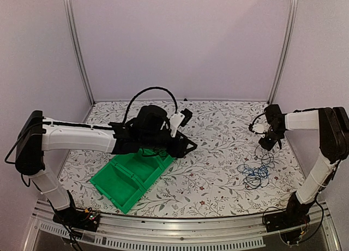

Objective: Untangle the cables

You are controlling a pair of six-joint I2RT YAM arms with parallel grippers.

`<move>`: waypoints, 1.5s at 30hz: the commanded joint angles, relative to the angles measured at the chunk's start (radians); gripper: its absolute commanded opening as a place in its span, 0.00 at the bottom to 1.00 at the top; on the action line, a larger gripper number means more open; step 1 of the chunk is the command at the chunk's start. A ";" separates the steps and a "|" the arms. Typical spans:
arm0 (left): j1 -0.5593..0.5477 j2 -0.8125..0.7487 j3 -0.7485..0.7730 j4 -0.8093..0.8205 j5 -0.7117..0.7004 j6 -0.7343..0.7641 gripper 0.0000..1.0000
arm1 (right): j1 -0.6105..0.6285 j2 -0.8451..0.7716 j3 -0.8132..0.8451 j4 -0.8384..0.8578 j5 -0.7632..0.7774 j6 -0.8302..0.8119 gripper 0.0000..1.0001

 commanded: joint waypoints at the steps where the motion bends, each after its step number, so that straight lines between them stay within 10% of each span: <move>1: -0.011 0.013 0.004 0.066 -0.009 -0.026 0.59 | -0.006 0.002 0.010 0.017 -0.061 0.001 0.07; 16: -0.065 0.238 0.224 0.295 -0.028 -0.075 0.62 | 0.016 -0.379 0.350 -0.298 -0.501 0.196 0.00; 36: -0.136 0.650 0.508 0.665 -0.354 0.038 0.70 | 0.106 -0.401 0.514 -0.309 -0.827 0.322 0.00; 45: -0.136 0.904 0.706 0.696 -0.230 0.027 0.24 | 0.106 -0.446 0.596 -0.345 -0.948 0.324 0.00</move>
